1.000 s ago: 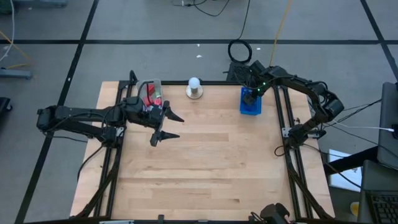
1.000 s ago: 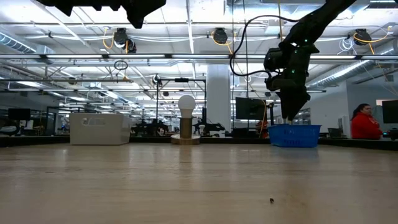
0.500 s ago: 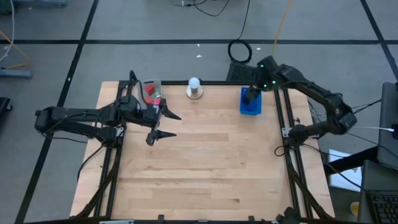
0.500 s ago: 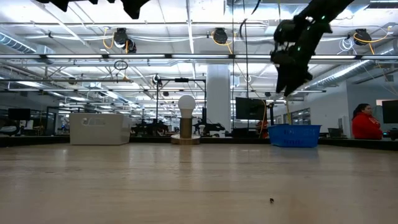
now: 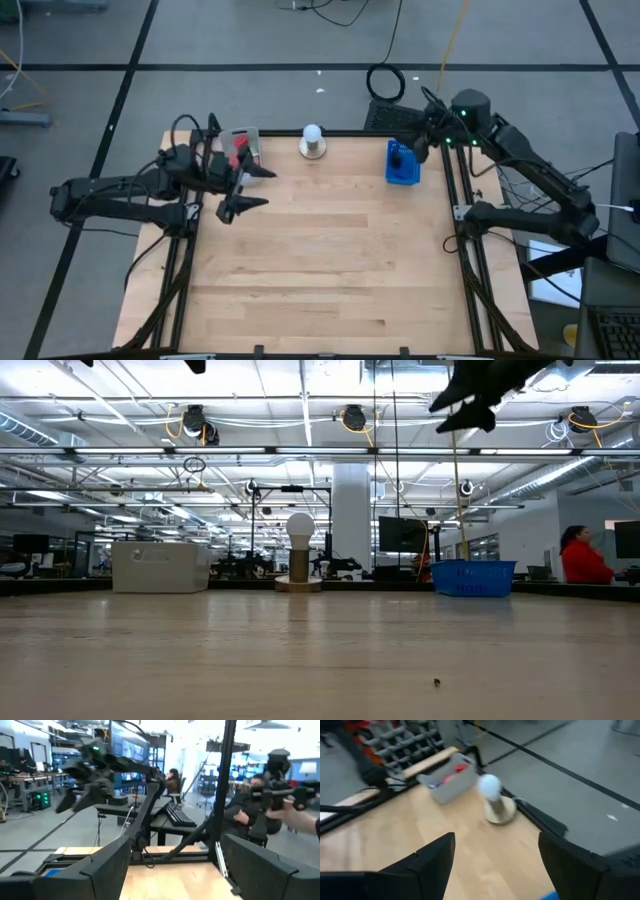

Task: Pick & Place Office items
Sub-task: Return to Home Position

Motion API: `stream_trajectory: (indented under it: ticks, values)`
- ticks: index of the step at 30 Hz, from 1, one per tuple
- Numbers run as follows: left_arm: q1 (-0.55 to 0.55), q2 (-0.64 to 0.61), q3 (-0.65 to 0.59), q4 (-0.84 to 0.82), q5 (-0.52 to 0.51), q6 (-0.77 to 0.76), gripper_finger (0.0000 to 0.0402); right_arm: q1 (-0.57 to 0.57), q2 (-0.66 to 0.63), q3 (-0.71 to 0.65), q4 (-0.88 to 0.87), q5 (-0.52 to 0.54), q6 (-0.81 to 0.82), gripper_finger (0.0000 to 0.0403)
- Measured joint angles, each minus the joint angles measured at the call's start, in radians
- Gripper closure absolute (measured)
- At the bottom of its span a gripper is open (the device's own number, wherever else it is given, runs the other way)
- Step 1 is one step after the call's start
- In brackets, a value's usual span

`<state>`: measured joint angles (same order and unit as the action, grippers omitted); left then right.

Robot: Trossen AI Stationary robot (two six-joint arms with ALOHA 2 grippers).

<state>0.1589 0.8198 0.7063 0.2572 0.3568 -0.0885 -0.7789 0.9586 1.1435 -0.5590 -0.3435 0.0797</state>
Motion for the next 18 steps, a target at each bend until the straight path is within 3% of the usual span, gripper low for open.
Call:
stream_trajectory:
  ticks: [6,14,18]
  values:
    - [0.039,-0.030,0.000,-0.026,0.080,-0.065,0.0082,0.173,-0.014,-0.006,0.087,0.006,0.063,0.0123]
    - [0.044,-0.033,0.000,-0.067,0.090,-0.067,0.0082,0.466,-0.077,-0.188,0.561,0.059,0.067,0.0124]
    - [0.044,-0.077,0.000,-0.139,0.084,-0.003,0.0082,0.541,-0.129,-0.267,0.668,0.069,0.066,0.0124]
